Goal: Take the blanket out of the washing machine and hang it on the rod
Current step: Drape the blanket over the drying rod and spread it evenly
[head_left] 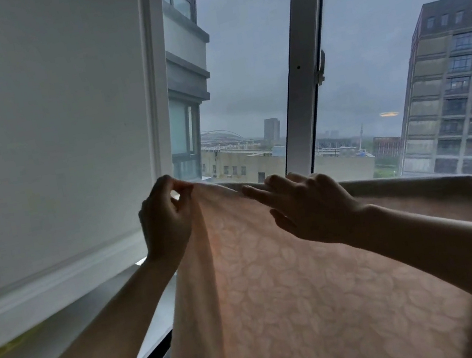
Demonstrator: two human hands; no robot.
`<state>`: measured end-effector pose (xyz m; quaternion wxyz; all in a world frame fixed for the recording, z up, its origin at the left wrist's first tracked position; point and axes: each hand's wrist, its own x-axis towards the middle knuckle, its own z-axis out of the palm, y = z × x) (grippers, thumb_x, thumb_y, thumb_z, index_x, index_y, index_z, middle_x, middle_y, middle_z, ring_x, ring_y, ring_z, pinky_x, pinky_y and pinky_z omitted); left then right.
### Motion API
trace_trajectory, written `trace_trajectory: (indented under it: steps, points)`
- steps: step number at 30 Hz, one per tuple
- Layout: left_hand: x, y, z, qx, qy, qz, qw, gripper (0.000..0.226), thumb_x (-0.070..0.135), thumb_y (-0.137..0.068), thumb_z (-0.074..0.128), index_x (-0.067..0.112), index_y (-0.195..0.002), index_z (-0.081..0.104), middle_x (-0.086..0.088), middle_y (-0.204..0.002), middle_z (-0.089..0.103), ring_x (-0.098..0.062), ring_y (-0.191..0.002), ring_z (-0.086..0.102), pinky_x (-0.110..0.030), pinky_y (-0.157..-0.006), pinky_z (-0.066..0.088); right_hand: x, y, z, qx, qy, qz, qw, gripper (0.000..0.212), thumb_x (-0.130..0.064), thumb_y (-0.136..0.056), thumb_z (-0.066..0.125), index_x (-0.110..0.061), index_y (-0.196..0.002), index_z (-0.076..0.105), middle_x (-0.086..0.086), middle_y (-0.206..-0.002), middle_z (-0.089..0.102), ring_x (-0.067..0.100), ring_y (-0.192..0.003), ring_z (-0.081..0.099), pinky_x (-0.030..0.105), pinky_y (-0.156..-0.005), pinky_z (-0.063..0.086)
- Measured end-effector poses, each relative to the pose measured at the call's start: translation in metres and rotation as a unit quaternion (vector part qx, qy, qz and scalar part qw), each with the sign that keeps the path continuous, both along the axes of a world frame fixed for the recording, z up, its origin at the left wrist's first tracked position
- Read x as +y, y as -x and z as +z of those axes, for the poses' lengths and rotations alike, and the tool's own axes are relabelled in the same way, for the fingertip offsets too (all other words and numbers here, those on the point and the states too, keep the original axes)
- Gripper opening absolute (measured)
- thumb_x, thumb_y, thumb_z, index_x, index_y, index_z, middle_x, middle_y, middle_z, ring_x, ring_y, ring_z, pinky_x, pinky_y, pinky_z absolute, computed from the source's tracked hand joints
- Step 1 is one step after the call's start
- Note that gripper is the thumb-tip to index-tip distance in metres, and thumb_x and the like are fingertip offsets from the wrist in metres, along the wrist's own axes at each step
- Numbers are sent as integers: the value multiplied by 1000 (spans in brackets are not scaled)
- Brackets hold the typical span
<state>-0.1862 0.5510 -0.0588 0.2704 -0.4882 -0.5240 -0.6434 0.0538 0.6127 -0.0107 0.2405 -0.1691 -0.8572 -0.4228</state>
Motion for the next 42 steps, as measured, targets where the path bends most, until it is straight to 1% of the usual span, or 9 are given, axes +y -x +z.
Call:
trace_trajectory:
  steps: [5, 9, 17, 25, 28, 32, 36, 39, 42]
  points:
    - [-2, 9, -21, -10, 138, -88, 987, 11, 29, -89, 66, 20, -83, 64, 11, -78, 66, 0, -65, 60, -22, -59, 45, -4, 5, -1, 5, 13, 12, 1000, 48, -36, -95, 32, -23, -141, 38, 10, -115, 58, 22, -81, 64, 36, -55, 55]
    - [1, 2, -22, -22, 235, -167, 957, 37, 45, -93, 50, 13, -106, 64, 2, -99, 67, -13, -81, 62, -21, -66, 49, -4, 14, 10, 47, 42, 69, 996, 36, -25, -95, 50, -16, -130, 53, 8, -100, 65, 21, -74, 65, 34, -55, 55]
    - [7, 4, -18, -224, 237, -340, 882, 18, 23, -91, 63, 6, -93, 71, -12, -88, 70, -26, -85, 68, -34, -76, 57, -4, 34, 27, 130, 149, 31, 980, 16, -27, -94, 56, -15, -87, 61, -2, -87, 63, 20, -75, 60, 34, -64, 51]
    - [15, 17, 15, -219, 127, -224, 941, 11, 22, -86, 70, 13, -89, 74, -5, -79, 72, -19, -74, 67, -36, -70, 57, -9, 42, 41, 188, 158, 15, 969, 16, -21, -100, 44, -9, -95, 53, 8, -90, 59, 26, -72, 59, 36, -63, 49]
    - [23, 16, 33, -182, 174, -240, 938, 17, 23, -87, 69, 9, -94, 74, -6, -84, 71, -19, -75, 65, -30, -70, 54, 4, 40, 57, 224, 170, -29, 959, 16, -19, -96, 52, -7, -89, 60, 10, -86, 64, 27, -74, 63, 35, -64, 51]
    - [20, 11, 8, -194, 257, -298, 898, 8, 11, -89, 65, 6, -94, 69, -7, -85, 70, -17, -75, 64, -15, -59, 49, 14, 38, 41, 154, 280, -34, 947, 15, -23, -94, 58, -15, -82, 62, 5, -75, 65, 20, -66, 64, 33, -62, 54]
    - [11, 22, -13, -218, 308, -356, 855, 15, 11, -91, 59, 13, -98, 73, -3, -95, 73, -18, -95, 68, -41, -88, 48, 10, 37, 37, 171, 293, 38, 940, 15, -29, -90, 65, -16, -85, 70, 3, -84, 72, 15, -71, 66, 34, -69, 56]
    - [4, 26, -15, -209, 329, -399, 830, 22, 23, -85, 62, 17, -104, 72, 2, -104, 72, -15, -104, 65, -43, -91, 44, 5, 36, 36, 174, 277, 41, 944, 16, -26, -88, 67, -11, -85, 72, 4, -84, 73, 14, -71, 67, 32, -69, 56]
    - [4, 23, -16, -154, 300, -348, 875, 14, 17, -85, 70, 11, -97, 74, -4, -96, 72, -15, -93, 68, -36, -89, 52, 2, 39, 34, 174, 257, 27, 950, 18, -24, -90, 64, -9, -82, 68, 4, -84, 69, 17, -71, 63, 32, -68, 54]
